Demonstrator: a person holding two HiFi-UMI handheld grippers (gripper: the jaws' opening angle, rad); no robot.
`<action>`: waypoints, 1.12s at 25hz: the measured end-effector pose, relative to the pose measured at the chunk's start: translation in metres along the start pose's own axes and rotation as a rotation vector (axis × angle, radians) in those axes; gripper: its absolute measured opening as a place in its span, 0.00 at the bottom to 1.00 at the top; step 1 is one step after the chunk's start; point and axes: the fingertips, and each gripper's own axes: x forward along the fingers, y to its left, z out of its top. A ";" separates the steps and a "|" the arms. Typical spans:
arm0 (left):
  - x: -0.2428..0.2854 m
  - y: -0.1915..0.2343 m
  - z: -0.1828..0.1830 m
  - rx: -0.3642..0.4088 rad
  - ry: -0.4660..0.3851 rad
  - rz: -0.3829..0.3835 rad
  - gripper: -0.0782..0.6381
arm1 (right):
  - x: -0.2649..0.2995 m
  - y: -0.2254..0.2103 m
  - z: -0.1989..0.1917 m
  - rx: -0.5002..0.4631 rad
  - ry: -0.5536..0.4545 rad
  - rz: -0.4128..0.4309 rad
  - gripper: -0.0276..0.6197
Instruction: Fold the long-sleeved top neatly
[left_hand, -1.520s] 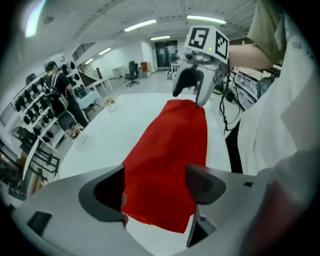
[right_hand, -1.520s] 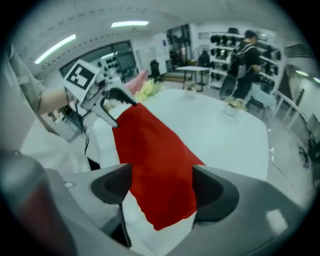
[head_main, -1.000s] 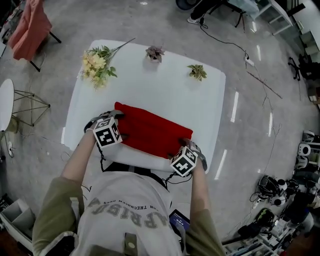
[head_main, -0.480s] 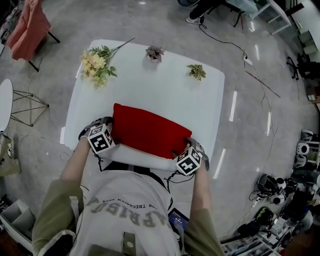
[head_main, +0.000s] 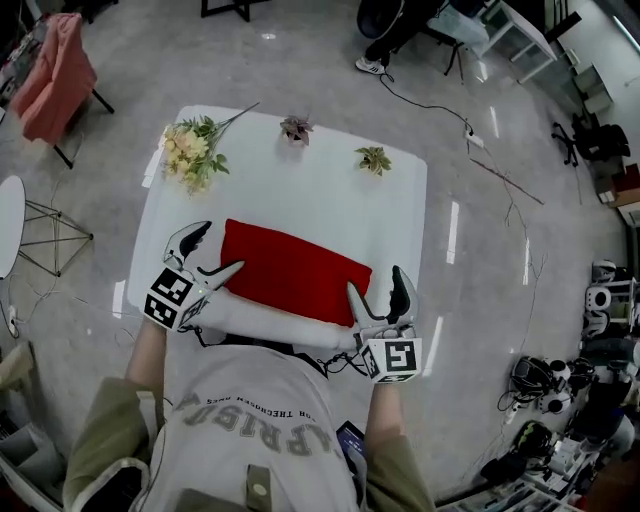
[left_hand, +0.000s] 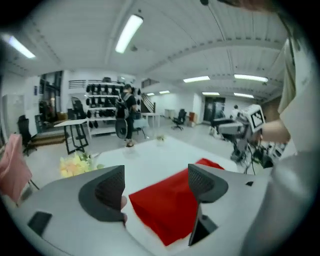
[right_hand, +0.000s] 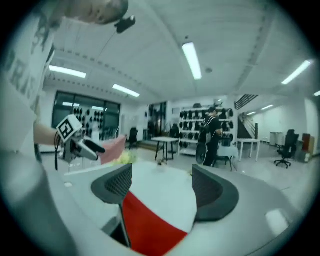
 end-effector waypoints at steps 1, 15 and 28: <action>-0.005 0.000 0.020 -0.065 -0.073 0.028 0.66 | -0.001 0.004 0.018 0.043 -0.079 -0.022 0.61; -0.054 -0.047 0.113 -0.049 -0.553 0.271 0.15 | -0.006 0.054 0.078 0.076 -0.263 -0.138 0.23; -0.054 -0.068 0.131 -0.018 -0.642 0.225 0.13 | -0.010 0.070 0.086 -0.091 -0.276 -0.178 0.05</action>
